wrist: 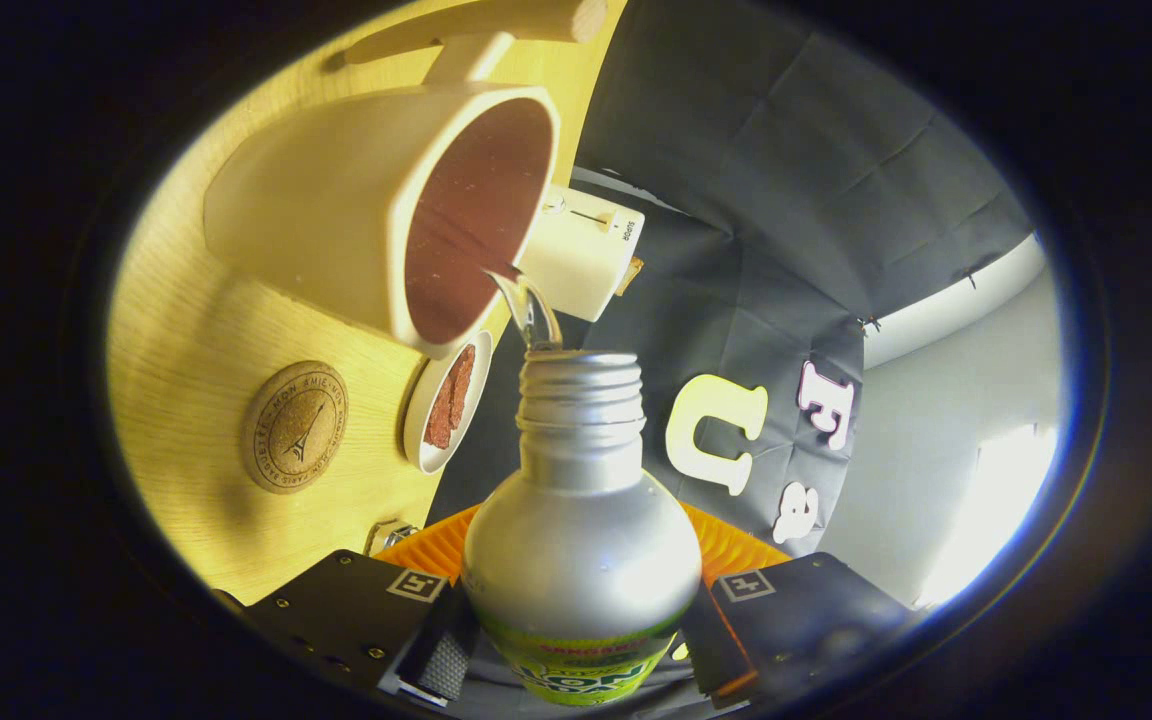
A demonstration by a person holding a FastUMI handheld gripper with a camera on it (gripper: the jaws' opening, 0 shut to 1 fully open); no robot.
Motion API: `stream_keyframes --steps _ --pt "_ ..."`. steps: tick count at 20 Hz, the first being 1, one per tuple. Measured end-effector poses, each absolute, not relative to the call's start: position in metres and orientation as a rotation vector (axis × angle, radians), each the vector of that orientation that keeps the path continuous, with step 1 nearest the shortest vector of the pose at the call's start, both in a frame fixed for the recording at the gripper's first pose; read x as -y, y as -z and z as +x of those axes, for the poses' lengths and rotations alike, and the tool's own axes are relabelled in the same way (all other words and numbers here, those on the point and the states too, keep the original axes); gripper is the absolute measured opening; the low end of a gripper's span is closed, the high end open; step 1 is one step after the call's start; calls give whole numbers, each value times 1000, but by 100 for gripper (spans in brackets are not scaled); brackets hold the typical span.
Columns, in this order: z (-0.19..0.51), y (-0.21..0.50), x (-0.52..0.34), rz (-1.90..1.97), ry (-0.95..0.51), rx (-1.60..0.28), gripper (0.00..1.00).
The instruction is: Take the bottle from table, then pour the juice into the cup, finally place the bottle on the coaster
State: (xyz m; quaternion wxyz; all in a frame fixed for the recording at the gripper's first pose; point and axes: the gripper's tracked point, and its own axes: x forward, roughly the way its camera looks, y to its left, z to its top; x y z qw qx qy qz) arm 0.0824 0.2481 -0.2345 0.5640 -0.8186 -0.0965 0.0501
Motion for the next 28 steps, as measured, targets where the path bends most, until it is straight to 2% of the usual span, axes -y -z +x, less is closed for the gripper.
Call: stream_keyframes --steps 28 --pt "76 234 -260 -2197 -163 262 83"
